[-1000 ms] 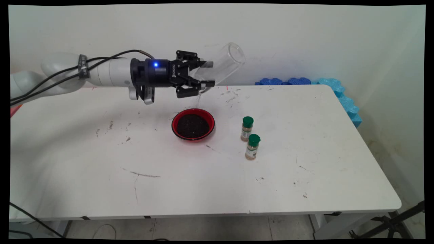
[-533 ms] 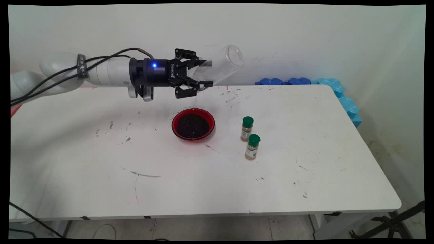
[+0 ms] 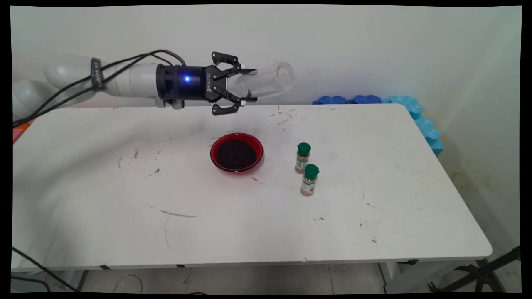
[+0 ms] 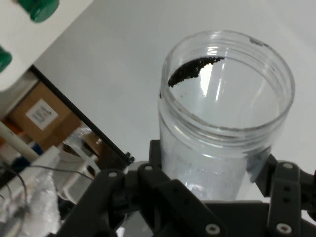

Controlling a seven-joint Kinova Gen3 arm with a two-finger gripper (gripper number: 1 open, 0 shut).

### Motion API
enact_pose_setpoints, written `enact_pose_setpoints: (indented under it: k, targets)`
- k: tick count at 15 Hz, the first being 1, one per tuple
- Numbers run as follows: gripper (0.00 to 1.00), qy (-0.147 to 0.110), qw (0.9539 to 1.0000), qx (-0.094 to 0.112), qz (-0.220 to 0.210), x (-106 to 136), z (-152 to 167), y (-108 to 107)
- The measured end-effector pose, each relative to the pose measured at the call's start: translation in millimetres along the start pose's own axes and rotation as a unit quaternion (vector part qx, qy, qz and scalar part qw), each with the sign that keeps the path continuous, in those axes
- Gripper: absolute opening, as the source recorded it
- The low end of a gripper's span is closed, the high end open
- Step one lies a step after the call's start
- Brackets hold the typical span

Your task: Pour the black seasoning powder in the red bowl

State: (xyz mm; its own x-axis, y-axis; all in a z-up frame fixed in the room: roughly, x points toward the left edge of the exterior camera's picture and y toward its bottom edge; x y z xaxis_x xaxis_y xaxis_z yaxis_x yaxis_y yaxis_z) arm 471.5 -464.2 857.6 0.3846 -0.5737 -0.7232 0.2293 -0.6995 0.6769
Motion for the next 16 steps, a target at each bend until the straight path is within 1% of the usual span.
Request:
enact_pose_setpoints:
  k: [2, 5, 7, 8, 10, 11, 13, 15, 16]
  targets:
    - [0.0, 0.004, 0.9992, 0.006, 0.039, -3, -3, 5]
    - [0.0, 0.007, 0.9963, 0.014, 0.085, -7, -7, 10]
    - [0.0, 0.008, 0.9901, 0.02, 0.139, -12, -13, 13]
    - [0.0, 0.009, 0.9857, 0.022, 0.167, -15, -15, 15]
    - [0.0, 0.007, 0.9751, 0.029, 0.22, -19, -20, 18]
    - [0.0, 0.005, 0.9679, 0.034, 0.249, -21, -23, 18]
    - [0.0, -0.003, 0.9519, 0.047, 0.303, -26, -27, 18]
    - [0.0, -0.014, 0.9326, 0.054, 0.357, -31, -31, 17]
    - [0.0, -0.018, 0.9236, 0.055, 0.379, -34, -32, 18]
